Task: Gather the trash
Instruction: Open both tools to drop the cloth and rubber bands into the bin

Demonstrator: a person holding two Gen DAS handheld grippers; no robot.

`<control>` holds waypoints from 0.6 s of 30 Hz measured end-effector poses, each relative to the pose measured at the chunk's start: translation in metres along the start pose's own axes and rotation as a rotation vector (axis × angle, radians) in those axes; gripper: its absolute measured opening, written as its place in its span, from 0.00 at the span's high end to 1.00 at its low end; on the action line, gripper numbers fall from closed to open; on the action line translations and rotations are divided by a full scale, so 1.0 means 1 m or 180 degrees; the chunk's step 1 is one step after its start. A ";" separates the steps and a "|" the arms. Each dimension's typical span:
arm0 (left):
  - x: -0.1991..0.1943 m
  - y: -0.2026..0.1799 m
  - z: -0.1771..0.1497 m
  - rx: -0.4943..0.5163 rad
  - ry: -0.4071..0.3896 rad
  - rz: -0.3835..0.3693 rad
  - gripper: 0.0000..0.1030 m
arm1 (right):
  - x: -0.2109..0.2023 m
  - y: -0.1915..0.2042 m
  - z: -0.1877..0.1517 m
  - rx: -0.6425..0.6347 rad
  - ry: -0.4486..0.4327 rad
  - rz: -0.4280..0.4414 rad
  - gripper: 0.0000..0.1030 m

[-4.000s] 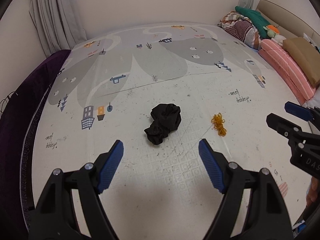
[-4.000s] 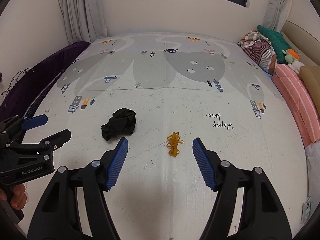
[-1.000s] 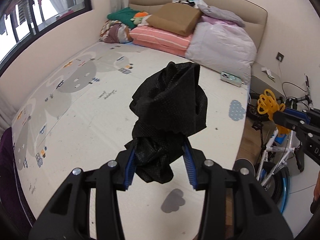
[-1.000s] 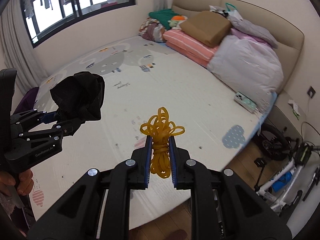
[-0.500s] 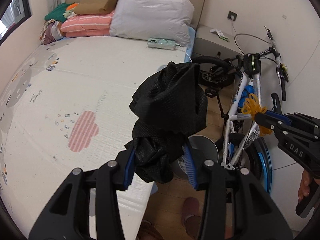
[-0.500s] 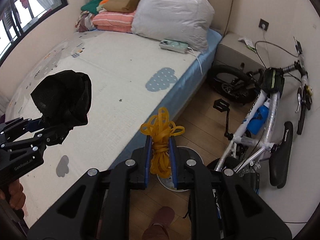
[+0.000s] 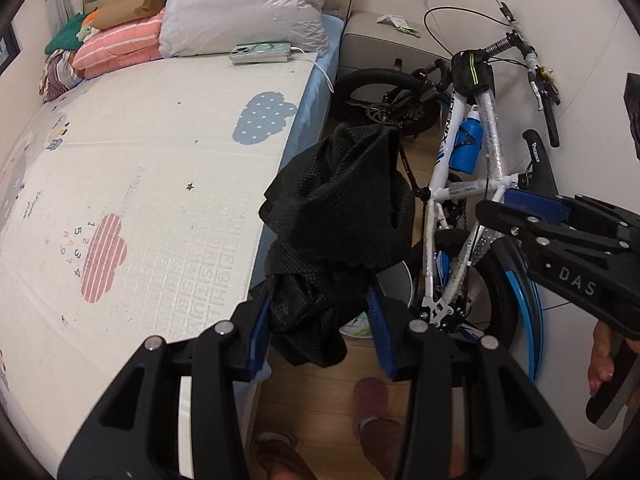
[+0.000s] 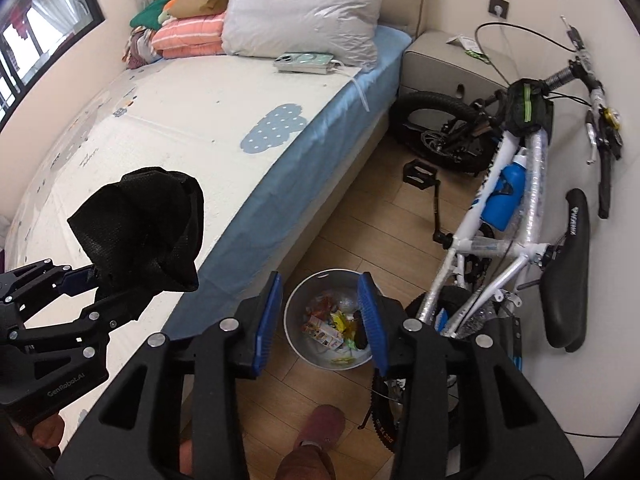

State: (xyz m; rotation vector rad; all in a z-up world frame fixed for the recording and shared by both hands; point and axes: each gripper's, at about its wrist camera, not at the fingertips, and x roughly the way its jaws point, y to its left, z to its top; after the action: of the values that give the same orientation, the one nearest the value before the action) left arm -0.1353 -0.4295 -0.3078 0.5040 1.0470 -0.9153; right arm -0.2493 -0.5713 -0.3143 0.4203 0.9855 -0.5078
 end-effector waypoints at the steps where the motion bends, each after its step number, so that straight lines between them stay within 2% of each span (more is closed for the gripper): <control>1: 0.001 -0.004 0.002 0.0017 -0.0003 -0.0019 0.58 | -0.004 -0.005 -0.001 0.0025 -0.0005 -0.0019 0.60; 9: 0.020 -0.042 0.011 0.0147 0.0013 -0.0231 0.54 | -0.028 -0.041 -0.013 0.0123 -0.0008 -0.0221 0.60; 12: 0.029 -0.051 0.015 0.0140 0.0013 -0.0329 0.47 | -0.030 -0.053 -0.015 0.0190 -0.0007 -0.0267 0.58; 14: 0.034 -0.056 0.017 0.0165 -0.0005 -0.0356 0.35 | -0.031 -0.059 -0.016 0.0226 -0.0015 -0.0307 0.56; 18: 0.042 -0.064 0.024 0.0236 -0.0008 -0.0318 0.33 | -0.032 -0.068 -0.016 0.0278 -0.0009 -0.0342 0.56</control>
State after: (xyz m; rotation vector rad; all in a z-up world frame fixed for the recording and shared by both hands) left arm -0.1682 -0.4992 -0.3311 0.5158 1.0462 -1.0459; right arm -0.3144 -0.6103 -0.3015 0.4461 0.9893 -0.6501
